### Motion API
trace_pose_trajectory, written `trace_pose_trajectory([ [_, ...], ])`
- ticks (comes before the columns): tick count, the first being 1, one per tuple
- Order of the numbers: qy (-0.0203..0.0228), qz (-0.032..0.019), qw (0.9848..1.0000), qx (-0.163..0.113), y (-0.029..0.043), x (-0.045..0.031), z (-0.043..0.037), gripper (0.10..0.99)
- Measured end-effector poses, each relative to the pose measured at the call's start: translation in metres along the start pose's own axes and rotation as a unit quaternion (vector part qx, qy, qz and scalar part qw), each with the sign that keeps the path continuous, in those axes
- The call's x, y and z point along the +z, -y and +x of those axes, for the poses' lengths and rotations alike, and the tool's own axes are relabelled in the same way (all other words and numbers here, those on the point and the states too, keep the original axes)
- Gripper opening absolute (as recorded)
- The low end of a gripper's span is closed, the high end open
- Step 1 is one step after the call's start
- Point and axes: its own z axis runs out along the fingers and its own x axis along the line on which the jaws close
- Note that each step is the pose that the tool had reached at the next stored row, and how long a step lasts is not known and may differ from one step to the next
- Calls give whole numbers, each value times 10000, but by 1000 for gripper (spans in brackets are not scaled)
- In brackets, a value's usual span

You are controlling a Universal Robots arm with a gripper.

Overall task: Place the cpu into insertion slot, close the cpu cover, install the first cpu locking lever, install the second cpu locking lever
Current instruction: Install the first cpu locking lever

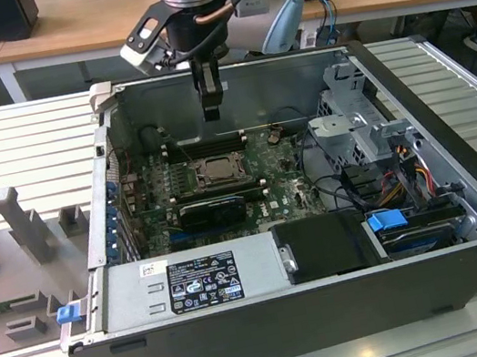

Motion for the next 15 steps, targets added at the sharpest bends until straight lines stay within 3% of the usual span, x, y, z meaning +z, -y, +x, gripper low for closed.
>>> trace_pose_trajectory([
  [15, 0, 0, 10000, 0, -4, -91, 3, 106],
])
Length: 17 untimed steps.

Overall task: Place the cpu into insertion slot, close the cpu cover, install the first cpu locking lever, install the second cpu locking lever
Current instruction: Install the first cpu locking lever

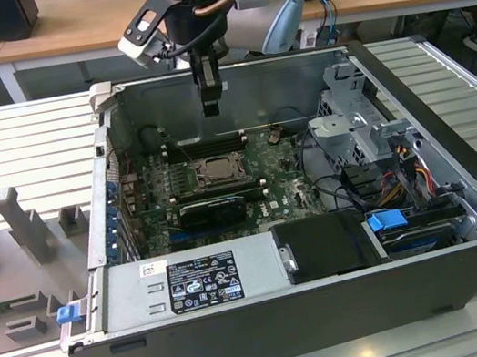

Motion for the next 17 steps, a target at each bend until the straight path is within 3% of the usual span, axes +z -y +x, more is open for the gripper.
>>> trace_pose_trajectory([
  [7, -2, -1, 10000, 0, -3, -63, 1, 106],
  [11, -10, 12, 9994, -343, -2, -55, -1, 106],
  [16, -32, 31, 9959, -899, 0, 0, -3, 106],
  [17, -38, 38, 9941, -1085, 0, 8, -3, 106],
])
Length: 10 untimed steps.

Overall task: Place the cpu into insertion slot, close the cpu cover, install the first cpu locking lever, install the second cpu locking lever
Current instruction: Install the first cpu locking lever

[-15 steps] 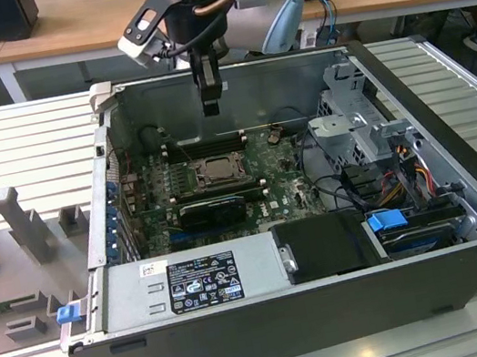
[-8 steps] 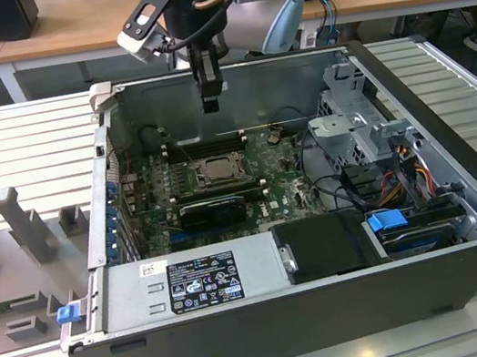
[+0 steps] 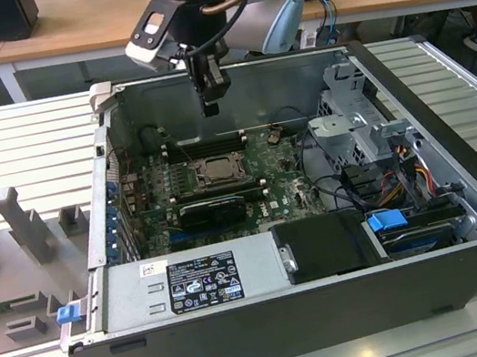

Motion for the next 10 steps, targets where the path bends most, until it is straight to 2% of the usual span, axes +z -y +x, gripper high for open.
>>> trace_pose_trajectory([
  [5, -19, 14, 9990, -451, 0, 9, 0, 106],
  [7, -28, 21, 9978, -665, 1, 14, 0, 106],
  [10, -34, 26, 9966, -823, 1, 17, -1, 106],
])
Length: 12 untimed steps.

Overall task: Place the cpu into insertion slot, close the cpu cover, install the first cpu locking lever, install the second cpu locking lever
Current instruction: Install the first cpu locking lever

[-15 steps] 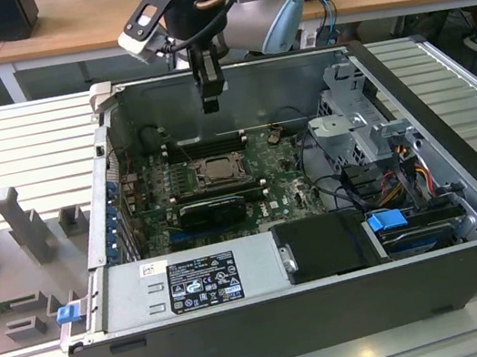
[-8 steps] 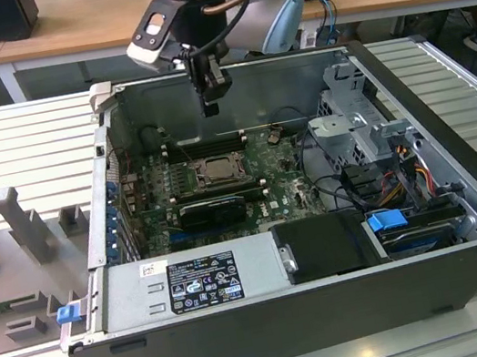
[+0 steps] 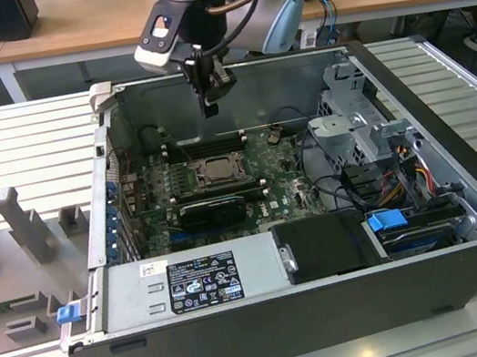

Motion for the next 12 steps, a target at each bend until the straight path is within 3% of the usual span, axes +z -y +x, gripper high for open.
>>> trace_pose_trajectory([
  [12, -22, 18, 9986, -536, 0, 4, 0, 106],
])
